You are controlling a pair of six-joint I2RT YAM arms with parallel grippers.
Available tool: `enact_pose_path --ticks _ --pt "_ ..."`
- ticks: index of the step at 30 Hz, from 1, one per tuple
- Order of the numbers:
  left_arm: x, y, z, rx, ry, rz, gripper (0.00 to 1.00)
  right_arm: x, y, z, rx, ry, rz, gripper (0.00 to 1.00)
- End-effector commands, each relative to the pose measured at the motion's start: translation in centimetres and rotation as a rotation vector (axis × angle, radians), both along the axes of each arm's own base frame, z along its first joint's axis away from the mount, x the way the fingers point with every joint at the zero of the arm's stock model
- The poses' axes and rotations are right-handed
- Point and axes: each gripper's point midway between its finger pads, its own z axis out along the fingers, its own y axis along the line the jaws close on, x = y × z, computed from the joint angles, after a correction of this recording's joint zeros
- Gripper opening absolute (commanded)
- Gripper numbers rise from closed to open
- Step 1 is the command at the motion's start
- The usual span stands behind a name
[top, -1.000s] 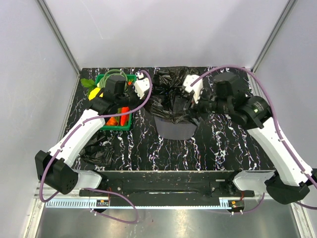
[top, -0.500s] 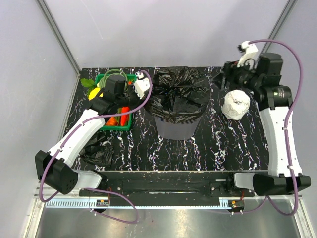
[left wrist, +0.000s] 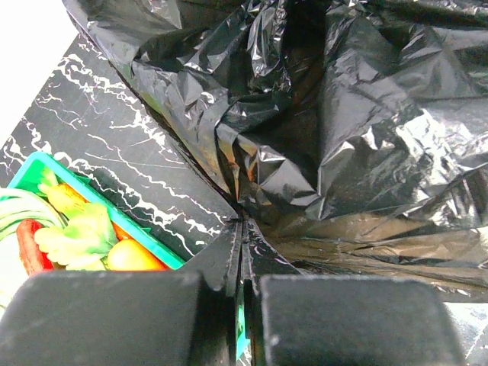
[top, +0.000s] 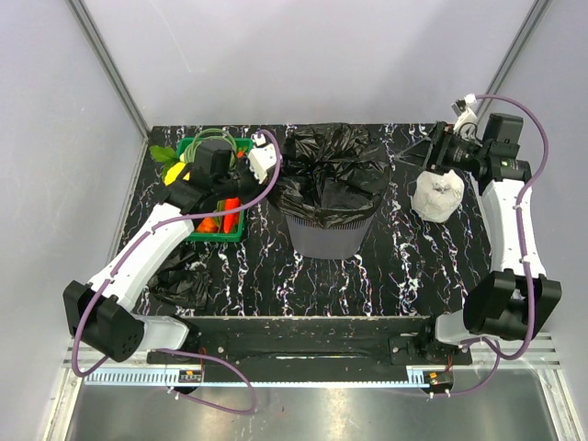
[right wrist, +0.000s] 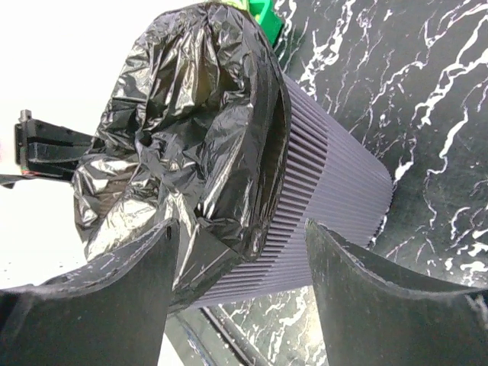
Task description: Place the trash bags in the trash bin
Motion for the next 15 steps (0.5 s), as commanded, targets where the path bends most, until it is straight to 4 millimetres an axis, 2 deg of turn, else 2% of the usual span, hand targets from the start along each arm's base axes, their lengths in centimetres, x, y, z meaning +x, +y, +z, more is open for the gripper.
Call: enact_pose_path --ticks 1,7,15 --pt "0.2 -0.6 3.7 -0.069 -0.097 -0.022 0.01 -0.3 0.4 0.9 0.093 -0.043 0.091 0.72" --pt "0.2 -0.5 3.6 -0.069 -0.095 -0.022 0.01 -0.1 0.5 -0.6 0.113 -0.031 0.127 0.72" --pt "0.1 -0.7 3.6 -0.073 -0.091 -0.031 0.01 -0.3 1.2 -1.3 0.197 -0.016 0.216 0.70"
